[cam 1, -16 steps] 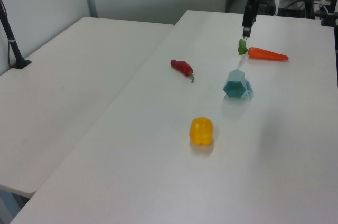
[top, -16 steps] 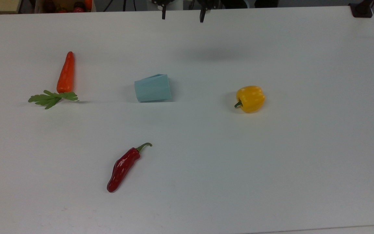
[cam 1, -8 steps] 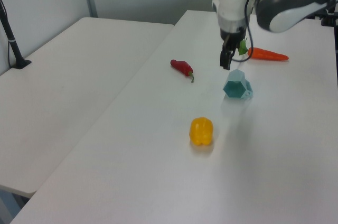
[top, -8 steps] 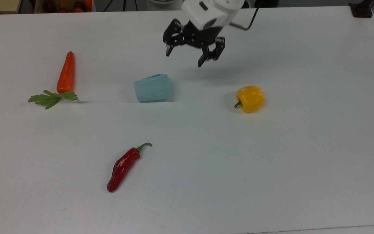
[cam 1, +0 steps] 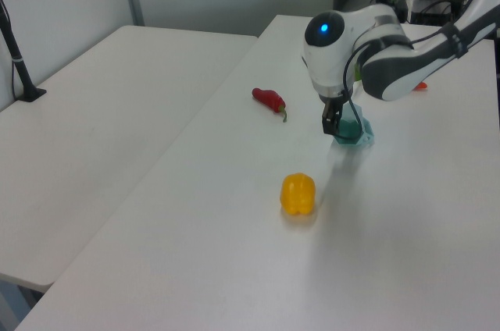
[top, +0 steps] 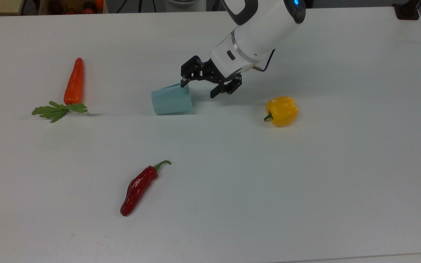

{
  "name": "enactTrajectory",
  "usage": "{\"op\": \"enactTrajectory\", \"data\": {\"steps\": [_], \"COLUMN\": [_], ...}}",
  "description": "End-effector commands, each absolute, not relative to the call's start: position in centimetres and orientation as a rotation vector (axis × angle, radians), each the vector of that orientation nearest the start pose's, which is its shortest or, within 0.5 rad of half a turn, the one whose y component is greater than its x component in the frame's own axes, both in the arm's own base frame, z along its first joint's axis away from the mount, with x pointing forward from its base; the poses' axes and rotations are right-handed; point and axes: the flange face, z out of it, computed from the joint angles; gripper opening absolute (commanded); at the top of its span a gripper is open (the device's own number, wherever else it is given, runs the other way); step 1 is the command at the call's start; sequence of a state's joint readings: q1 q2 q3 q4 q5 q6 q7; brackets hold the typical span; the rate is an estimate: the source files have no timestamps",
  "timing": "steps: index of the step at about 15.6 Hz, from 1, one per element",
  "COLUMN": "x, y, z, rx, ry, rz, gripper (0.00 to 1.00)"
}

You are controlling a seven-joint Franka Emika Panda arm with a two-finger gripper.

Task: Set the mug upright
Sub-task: 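Move the gripper down to the light-blue mug lying on its side, then close the gripper on the mug's rim end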

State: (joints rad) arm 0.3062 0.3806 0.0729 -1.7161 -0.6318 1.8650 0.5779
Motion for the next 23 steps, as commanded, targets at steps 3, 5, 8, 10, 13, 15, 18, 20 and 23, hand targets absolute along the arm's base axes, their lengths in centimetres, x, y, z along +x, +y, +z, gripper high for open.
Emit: {"op": "enactTrajectory", "data": {"steps": [3,5,8,10,13,15,18,20,23], "x": [60.0,60.1,60.1,59.6,59.8,59.6,59.7,59.8,59.7], "y": [19.0,18.5,17.7,16.7,15.3,14.8,14.3,14.1,14.1], "z": [32.1,31.5,31.2,30.0,29.5,29.1,29.3,29.4,29.4], "rx": [2.463,2.438,2.383,2.33,2.295,2.278,2.265,2.26,2.26], "ry": [0.158,0.182,0.207,0.244,0.252,0.261,0.265,0.265,0.264], "rz": [0.078,0.084,0.087,0.076,0.071,0.065,0.067,0.07,0.07], "gripper": [1.0,1.0,1.0,1.0,1.0,1.0,0.88,0.58,0.0]}}
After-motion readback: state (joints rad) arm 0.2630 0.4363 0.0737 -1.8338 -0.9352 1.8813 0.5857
